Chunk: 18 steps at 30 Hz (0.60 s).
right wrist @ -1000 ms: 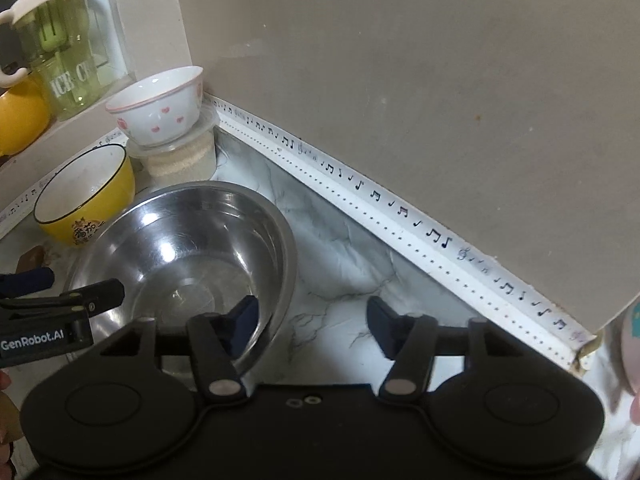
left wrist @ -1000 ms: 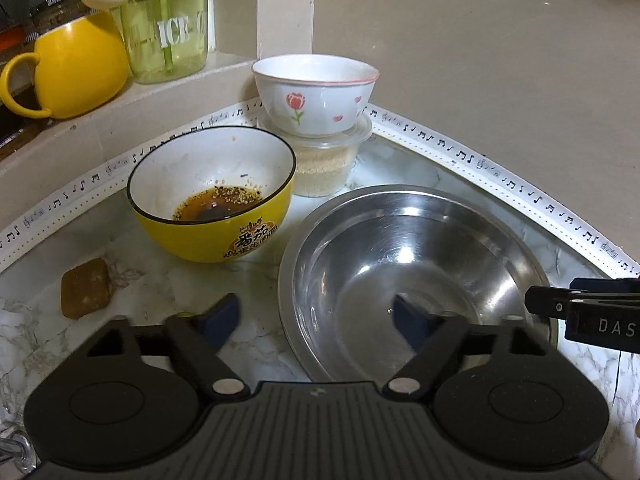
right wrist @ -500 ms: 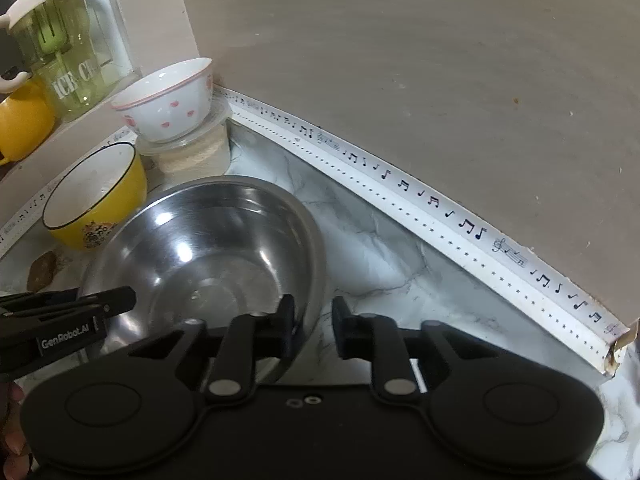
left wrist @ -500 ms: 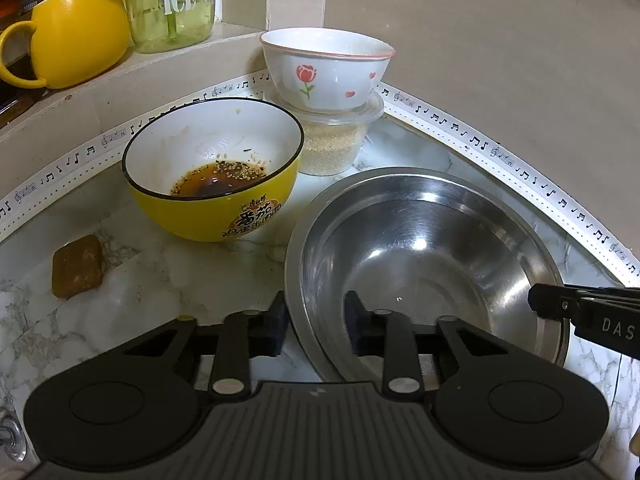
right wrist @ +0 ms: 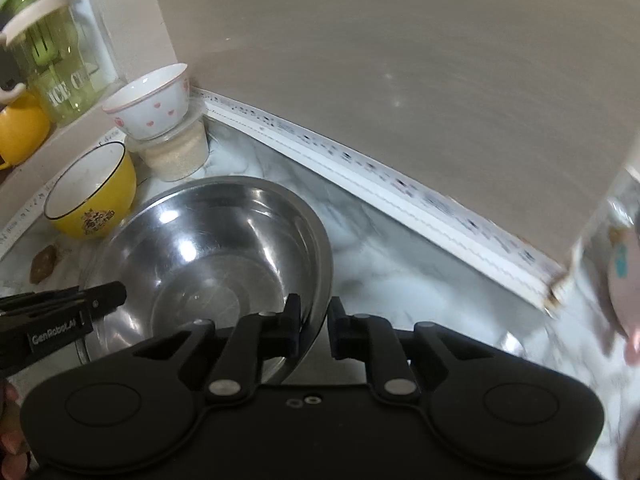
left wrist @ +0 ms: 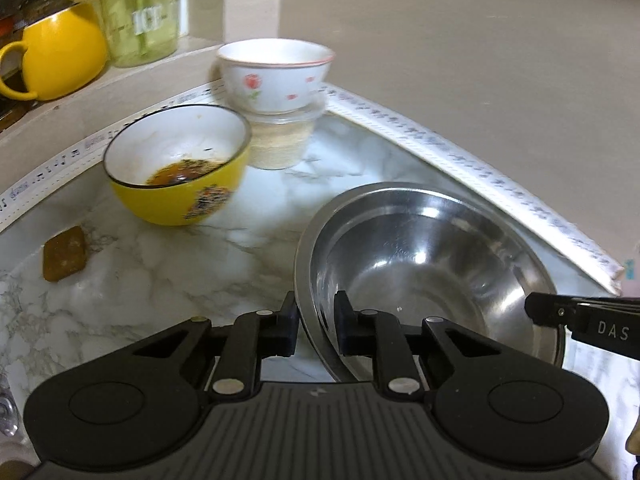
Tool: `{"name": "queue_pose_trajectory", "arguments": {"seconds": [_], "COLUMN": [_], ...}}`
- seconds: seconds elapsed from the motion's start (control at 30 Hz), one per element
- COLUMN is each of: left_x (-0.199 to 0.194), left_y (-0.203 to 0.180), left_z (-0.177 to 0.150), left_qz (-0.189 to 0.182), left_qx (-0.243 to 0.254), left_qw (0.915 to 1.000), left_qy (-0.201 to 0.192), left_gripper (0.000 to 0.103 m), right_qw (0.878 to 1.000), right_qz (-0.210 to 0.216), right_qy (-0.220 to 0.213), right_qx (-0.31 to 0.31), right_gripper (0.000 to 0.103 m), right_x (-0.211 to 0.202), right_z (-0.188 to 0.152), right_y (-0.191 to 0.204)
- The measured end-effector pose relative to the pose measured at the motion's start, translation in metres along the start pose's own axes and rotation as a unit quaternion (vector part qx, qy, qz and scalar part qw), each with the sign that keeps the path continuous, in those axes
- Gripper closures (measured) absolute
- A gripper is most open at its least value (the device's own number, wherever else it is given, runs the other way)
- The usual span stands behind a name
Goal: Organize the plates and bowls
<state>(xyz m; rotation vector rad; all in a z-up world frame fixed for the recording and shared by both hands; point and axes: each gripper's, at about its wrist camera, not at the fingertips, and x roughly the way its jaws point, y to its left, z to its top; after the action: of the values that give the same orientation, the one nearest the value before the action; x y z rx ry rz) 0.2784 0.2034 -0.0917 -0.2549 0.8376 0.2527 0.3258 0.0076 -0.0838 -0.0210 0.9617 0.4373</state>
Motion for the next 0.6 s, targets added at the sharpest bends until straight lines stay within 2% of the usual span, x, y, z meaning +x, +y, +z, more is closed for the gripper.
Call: {"name": "queue_pose_trajectory", "arguments": {"seconds": [0.37, 0.6], "left_x": [-0.043, -0.064], "left_y": [-0.062, -0.091], "left_z": [-0.025, -0.044], "left_qz": [-0.053, -0.076], "left_qx": [0.037, 0.065], "left_qw": [0.9979, 0.9949], "left_qy": [0.005, 0.009], "left_gripper": [0.085, 0.085], "right_qw": [0.999, 0.998], "right_qz": [-0.014, -0.019], "right_qy": [-0.001, -0.018], "right_qx": [0.041, 0.058], "right_gripper": [0.088, 0.088], "right_x": [-0.068, -0.109], "right_z": [-0.036, -0.061], "right_y": [-0.057, -0.091]}}
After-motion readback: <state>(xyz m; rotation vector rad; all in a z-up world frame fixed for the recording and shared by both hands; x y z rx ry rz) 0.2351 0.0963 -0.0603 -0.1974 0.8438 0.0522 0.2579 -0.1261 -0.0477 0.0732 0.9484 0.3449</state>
